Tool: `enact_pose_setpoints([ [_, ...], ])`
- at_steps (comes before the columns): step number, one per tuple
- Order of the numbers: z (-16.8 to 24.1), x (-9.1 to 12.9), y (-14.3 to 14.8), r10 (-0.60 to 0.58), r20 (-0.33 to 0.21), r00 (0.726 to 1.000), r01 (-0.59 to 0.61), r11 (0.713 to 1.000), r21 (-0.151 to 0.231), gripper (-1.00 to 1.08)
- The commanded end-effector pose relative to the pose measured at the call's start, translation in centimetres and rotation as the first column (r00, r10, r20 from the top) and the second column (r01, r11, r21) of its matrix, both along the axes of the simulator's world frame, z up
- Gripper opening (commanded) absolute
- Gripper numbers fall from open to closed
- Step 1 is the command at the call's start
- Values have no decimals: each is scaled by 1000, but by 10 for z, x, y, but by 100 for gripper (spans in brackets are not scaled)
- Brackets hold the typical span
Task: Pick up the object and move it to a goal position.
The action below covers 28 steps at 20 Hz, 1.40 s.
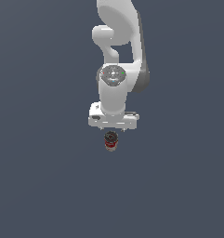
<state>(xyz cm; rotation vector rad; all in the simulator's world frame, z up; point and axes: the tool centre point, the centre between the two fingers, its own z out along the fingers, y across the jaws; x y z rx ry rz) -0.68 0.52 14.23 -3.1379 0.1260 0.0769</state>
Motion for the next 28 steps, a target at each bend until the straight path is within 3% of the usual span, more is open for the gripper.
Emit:
enact_pose_setpoints([
  [1,-2,2,-1,-44,5,999,44,999,-2,100],
  [15,-13,14,-6,-325,43,945,326,945,-3,100],
  [21,-15,16,-7,-368,49,929,368,930,-2,100],
  [28,-21,15,-7,-366,48,929,367,930,-2,100],
])
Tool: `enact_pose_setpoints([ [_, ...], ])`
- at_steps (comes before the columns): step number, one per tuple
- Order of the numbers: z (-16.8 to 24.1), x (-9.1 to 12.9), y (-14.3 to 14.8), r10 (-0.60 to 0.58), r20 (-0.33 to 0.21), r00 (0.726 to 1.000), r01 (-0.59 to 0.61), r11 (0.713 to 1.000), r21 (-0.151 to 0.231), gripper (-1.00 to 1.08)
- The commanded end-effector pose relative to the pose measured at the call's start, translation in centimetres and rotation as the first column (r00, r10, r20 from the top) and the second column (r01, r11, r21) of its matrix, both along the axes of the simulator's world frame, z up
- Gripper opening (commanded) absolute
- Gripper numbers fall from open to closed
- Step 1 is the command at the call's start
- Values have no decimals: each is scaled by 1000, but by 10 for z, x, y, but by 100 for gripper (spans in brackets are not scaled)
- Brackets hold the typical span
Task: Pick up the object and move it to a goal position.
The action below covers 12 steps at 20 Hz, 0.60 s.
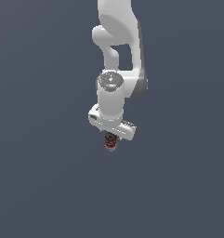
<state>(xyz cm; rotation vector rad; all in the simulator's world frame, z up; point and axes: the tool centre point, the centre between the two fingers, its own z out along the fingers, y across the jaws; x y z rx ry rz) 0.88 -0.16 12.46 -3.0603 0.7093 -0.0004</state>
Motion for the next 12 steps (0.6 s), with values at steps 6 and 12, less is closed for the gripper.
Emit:
enact_pose_setpoints([
  [6,-33,-1,0,-4,0,1000,4,1000,0,100],
  [12,-47,0,0,-4,0,1000,4,1000,0,100],
])
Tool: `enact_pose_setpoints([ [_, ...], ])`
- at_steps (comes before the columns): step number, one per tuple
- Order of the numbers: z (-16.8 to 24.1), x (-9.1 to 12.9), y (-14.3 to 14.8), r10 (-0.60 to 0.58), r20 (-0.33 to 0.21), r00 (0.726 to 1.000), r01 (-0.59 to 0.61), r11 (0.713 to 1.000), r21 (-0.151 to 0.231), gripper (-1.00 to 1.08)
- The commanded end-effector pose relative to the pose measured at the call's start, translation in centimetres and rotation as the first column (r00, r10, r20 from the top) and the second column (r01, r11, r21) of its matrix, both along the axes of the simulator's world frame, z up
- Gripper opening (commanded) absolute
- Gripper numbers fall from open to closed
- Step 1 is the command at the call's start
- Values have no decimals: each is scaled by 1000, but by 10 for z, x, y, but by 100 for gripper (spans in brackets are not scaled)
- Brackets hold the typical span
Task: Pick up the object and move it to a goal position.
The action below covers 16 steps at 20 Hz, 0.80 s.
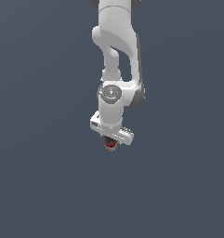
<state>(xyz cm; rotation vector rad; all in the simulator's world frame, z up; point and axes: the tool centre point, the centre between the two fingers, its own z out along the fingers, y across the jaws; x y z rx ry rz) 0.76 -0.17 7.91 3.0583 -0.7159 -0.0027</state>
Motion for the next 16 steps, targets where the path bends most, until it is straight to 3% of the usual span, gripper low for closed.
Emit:
enact_pose_setpoints([
  [1,-2,1,0,0,2,1000,0,1000,0,100],
  [2,-2,1,0,0,2,1000,0,1000,0,-100],
  [16,3,0,1,0,2,1000,0,1000,1,-100],
])
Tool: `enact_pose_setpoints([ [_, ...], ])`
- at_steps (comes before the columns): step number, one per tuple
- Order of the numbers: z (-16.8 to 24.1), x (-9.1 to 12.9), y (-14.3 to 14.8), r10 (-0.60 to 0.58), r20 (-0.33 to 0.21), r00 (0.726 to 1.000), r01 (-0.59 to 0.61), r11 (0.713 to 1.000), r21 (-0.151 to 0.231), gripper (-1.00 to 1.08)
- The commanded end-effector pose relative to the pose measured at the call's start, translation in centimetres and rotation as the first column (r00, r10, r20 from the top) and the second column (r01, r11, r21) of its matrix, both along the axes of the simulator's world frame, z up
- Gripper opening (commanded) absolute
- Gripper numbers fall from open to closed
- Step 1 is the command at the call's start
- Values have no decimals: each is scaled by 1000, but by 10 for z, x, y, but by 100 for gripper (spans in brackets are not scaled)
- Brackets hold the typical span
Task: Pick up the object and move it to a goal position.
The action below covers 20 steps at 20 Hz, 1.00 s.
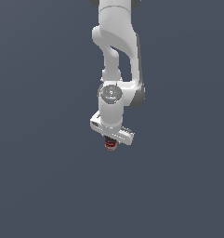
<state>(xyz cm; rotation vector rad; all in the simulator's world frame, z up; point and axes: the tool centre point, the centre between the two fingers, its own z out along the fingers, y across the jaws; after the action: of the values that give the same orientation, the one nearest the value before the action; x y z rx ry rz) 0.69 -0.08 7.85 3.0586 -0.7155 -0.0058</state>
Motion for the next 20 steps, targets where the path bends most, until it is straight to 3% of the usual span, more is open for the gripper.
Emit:
enact_pose_setpoints([
  [1,6,0,1,0,4,1000,0,1000,0,-100],
  [10,50,-10,7,0,4,1000,0,1000,0,-100],
  [20,152,-33,20,-1,4,1000,1,1000,0,-100],
])
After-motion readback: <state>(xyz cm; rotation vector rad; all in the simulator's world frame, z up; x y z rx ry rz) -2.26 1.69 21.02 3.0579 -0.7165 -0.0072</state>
